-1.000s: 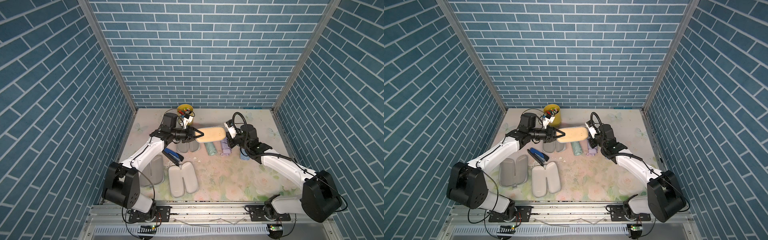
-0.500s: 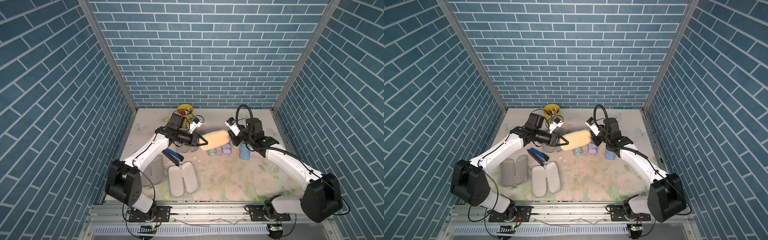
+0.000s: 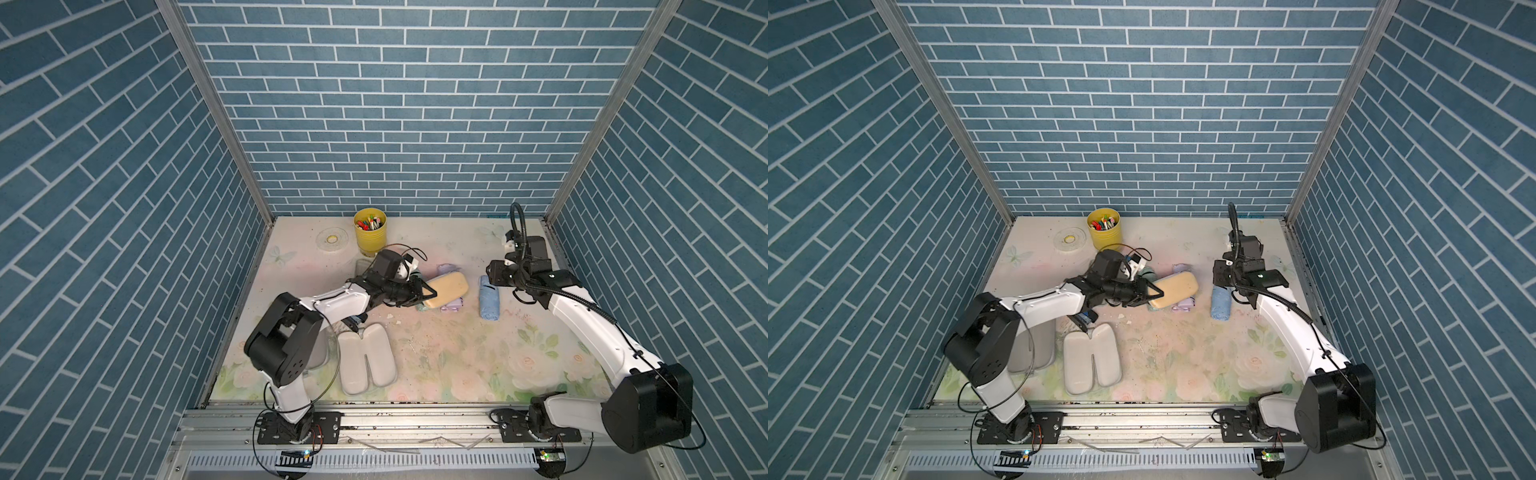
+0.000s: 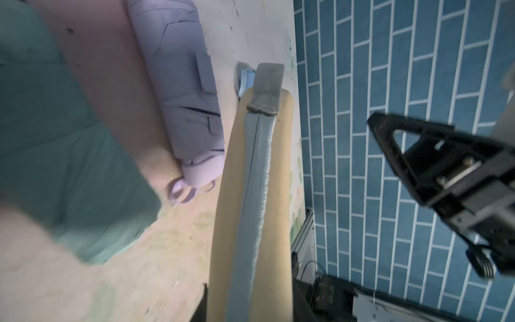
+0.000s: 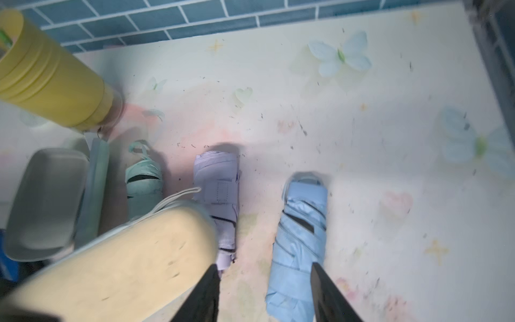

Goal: Put umbrellas into zippered umbrella sleeves
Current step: Place the umbrella sleeve at the center of the board.

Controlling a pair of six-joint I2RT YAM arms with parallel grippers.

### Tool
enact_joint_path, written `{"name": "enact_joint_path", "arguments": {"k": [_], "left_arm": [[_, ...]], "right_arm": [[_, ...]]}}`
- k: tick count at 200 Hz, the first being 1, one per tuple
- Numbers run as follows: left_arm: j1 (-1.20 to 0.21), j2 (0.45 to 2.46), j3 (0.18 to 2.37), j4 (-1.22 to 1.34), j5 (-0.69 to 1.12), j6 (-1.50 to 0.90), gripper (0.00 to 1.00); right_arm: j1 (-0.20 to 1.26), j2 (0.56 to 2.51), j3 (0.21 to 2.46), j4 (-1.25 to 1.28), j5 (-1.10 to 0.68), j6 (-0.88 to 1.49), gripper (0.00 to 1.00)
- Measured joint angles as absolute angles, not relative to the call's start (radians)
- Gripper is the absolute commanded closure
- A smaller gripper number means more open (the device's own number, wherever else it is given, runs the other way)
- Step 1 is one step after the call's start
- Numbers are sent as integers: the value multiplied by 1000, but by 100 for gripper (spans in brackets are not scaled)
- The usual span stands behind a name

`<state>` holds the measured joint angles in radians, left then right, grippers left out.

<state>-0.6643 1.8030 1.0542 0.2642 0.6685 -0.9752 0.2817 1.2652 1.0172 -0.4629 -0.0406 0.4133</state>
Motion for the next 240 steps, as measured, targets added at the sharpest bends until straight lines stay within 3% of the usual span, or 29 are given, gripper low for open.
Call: {"name": "enact_joint_path", "arguments": {"k": [9, 20, 34, 41, 104, 151, 170, 184, 204, 215, 240], "left_arm": [[-697, 1843, 1054, 359, 618, -1036, 98], [-730, 1879, 1054, 443, 561, -1090, 98], [-765, 1906, 1054, 514, 494, -1135, 98], [-779, 1911, 1054, 538, 467, -1149, 97], [-871, 1914, 1072, 676, 312, -1175, 95], [-897, 1947, 1113, 675, 286, -1169, 94], [-899, 1953, 1126, 668, 287, -1158, 89], [-895, 1960, 1134, 653, 277, -1143, 78], [-889, 1961, 1148, 621, 266, -1096, 50], [-884, 1956, 1156, 606, 271, -1055, 37], [-861, 1890, 1134, 552, 300, -988, 29]], "right_arm": [[280, 1241, 984, -462, -74, 521, 35], [280, 1216, 949, -458, -110, 624, 20], [280, 1194, 919, -445, -152, 747, 16], [280, 1192, 917, -443, -166, 803, 10], [281, 1299, 944, -396, -178, 1016, 4], [281, 1414, 1026, -328, -180, 1021, 11], [280, 1454, 1040, -327, -182, 1012, 22], [280, 1489, 1063, -329, -190, 1000, 33], [271, 1534, 1111, -363, -196, 965, 53], [256, 1556, 1145, -390, -211, 935, 59], [178, 1637, 1254, -449, -205, 825, 63]]}}
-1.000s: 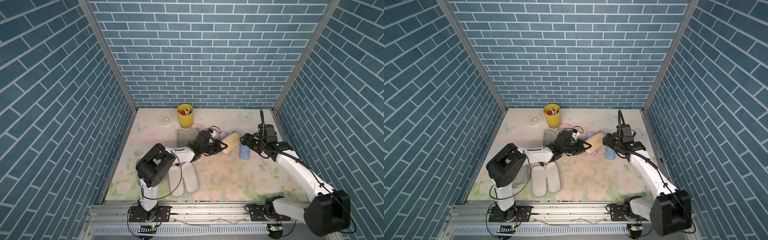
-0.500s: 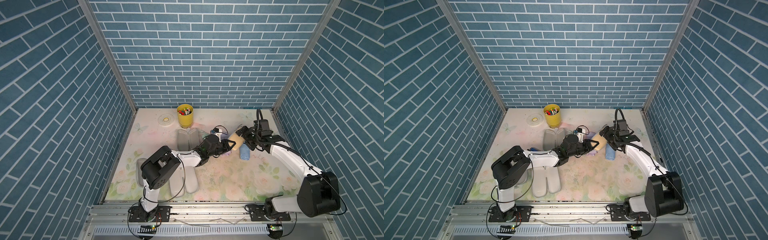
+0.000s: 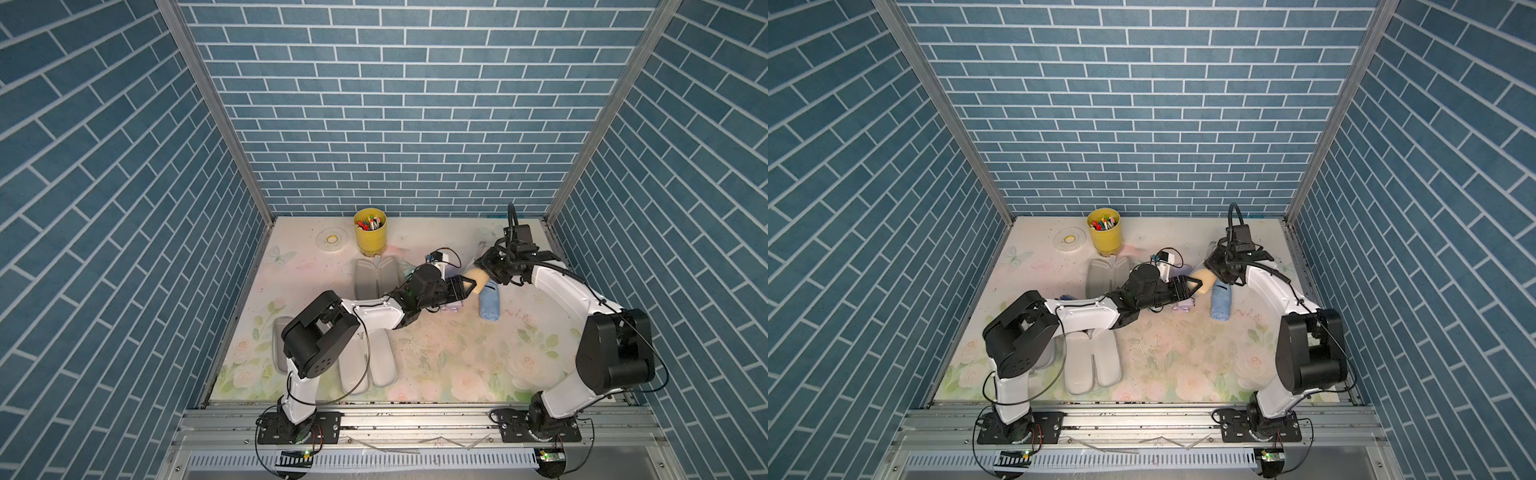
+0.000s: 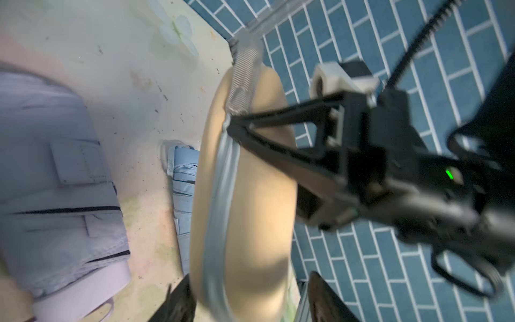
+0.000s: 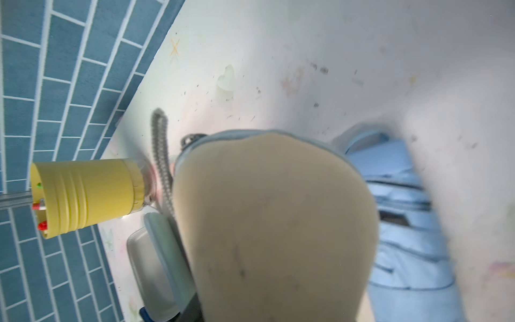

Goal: Put umbrellas into zippered umbrella sleeves
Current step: Place the umbrella sleeve at the center of the board, then pick up the umbrella from the center of the board, then move the umbrella sleeve at the center of the board.

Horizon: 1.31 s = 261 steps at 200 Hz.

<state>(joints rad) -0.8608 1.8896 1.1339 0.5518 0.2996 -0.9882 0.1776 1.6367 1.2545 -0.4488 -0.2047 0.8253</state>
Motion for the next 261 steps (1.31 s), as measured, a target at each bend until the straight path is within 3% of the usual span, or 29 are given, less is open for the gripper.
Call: {"name": "enact_joint_path", "arguments": {"k": [46, 86, 103, 137, 149, 172, 199, 228, 261], "left_arm": [[-709, 1587, 975, 373, 311, -868, 28], [-593, 1343, 917, 7, 228, -695, 24], [-535, 1262, 912, -123, 185, -631, 24], [-335, 1160, 839, -243, 196, -594, 31], [-247, 1155, 805, -251, 244, -595, 35], [-111, 1206, 796, -287, 321, -580, 32], [-89, 1354, 910, -362, 376, -515, 24], [-99, 1500, 1023, -390, 406, -466, 25], [-141, 1626, 1103, -424, 400, -432, 32]], "right_arm": [[13, 1880, 1597, -660, -81, 514, 65], [-31, 1959, 1645, -830, 71, 321, 54], [-32, 2015, 1644, -877, 123, 277, 42], [-31, 2055, 1613, -916, 157, 224, 7], [-29, 2041, 1615, -930, 172, 215, 2], [-10, 1991, 1628, -977, 234, 212, 5], [130, 1873, 1626, -975, 275, 242, 13], [420, 1783, 1601, -812, 89, 316, 15], [602, 1951, 1741, -746, -30, 336, 15]]}}
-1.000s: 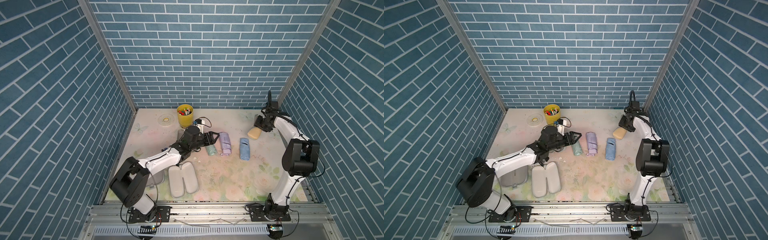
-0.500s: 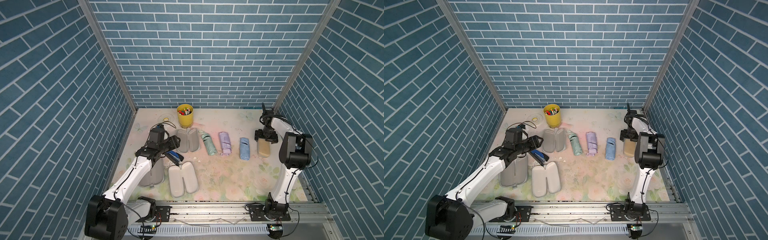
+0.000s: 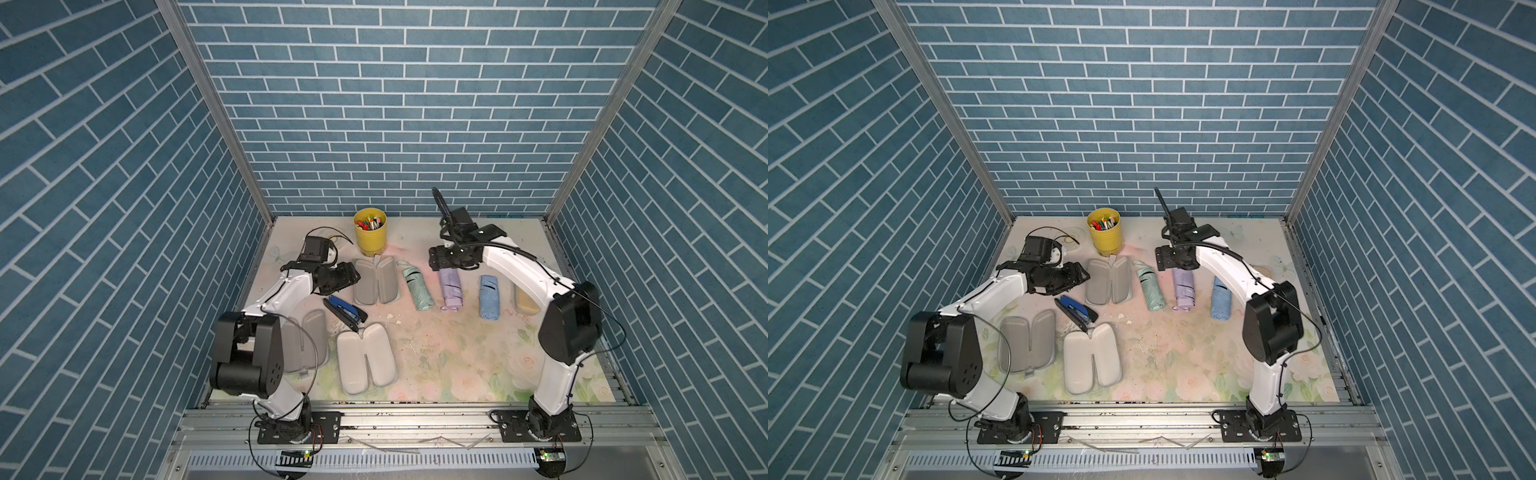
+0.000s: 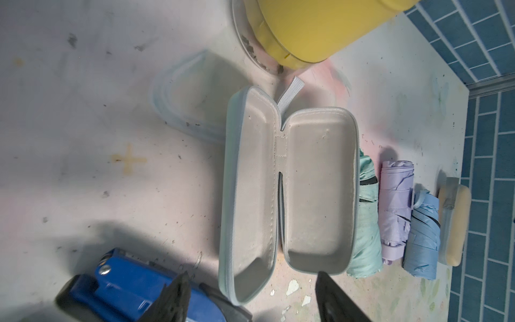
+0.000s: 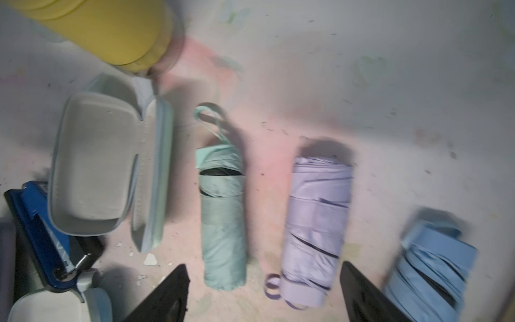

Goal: Put umbrellas into zippered umbrella sleeves
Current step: Move the umbrella sleeve at the center of the board.

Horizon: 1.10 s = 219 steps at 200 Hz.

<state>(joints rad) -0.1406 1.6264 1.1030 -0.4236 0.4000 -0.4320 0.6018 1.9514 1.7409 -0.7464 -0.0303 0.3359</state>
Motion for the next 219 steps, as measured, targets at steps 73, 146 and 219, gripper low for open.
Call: {"name": "enact_joint_path", "arguments": {"k": [73, 146, 219], "left_arm": [[-176, 1752, 1125, -407, 405, -448, 59], [-187, 1761, 1074, -334, 434, -496, 79], [-260, 1755, 1031, -257, 439, -562, 90]], "right_arm": [[661, 2139, 1704, -720, -58, 345, 20], [698, 2157, 1633, -641, -60, 370, 76], [557, 1842, 1354, -698, -191, 393, 91]]}}
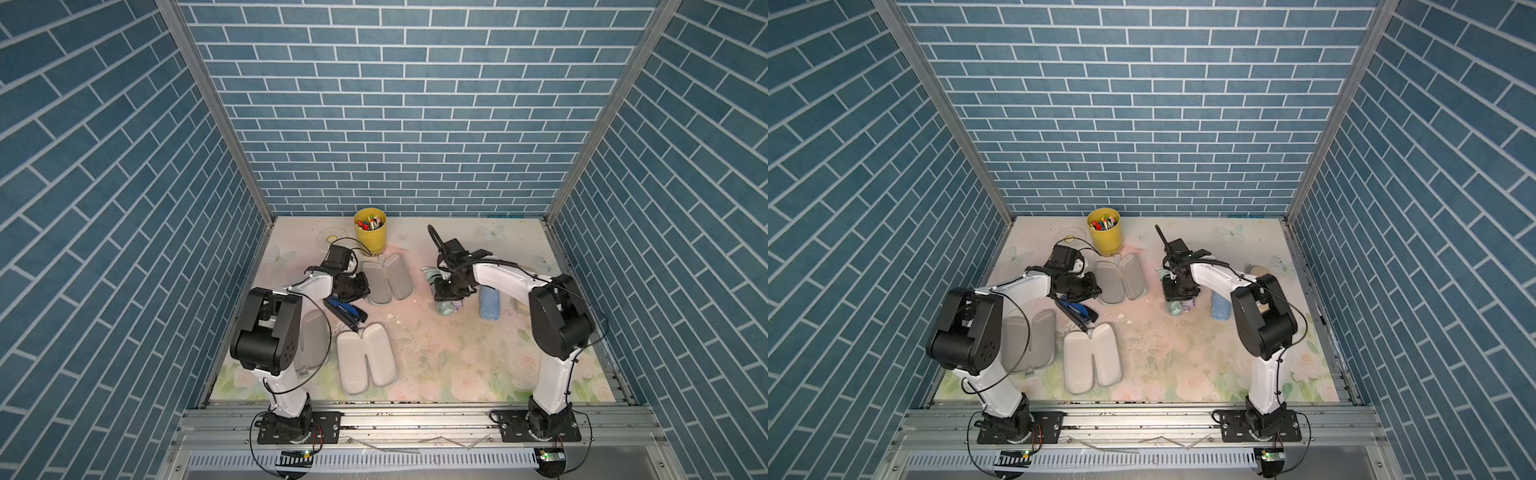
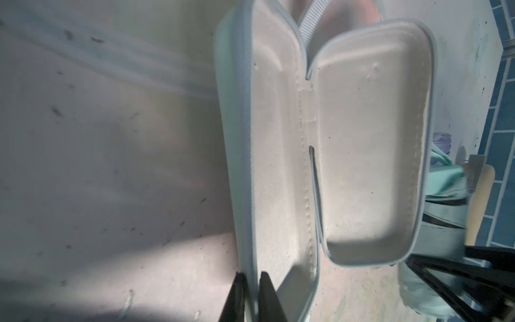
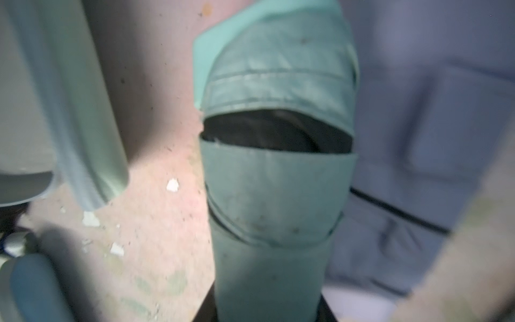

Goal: Put umbrellas into zippered umbrella sleeves
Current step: Move the umbrella sleeve at the center of the board, then place the umbrella in the umbrella sleeve.

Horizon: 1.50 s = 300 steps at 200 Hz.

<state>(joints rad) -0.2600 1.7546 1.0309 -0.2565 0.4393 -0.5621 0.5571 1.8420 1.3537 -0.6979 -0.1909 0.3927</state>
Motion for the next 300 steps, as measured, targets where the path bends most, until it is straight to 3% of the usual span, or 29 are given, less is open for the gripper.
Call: {"name": "enact_joint_path", "arguments": {"k": [49, 101, 183, 300], "left_arm": [[-407, 1695, 962, -170, 434, -649, 94], [-600, 1636, 896, -81, 350, -761, 94], [-737, 1556, 785, 28, 207, -823, 97], [-776, 1671, 752, 176, 263, -823, 100]], "right_arm": [[612, 1552, 1267, -779, -398, 480, 97], [656, 1519, 1235, -789, -562, 628, 100], [633, 1684, 1182, -720, -633, 731, 100], [542, 1871, 1246, -606, -673, 744, 100]]}}
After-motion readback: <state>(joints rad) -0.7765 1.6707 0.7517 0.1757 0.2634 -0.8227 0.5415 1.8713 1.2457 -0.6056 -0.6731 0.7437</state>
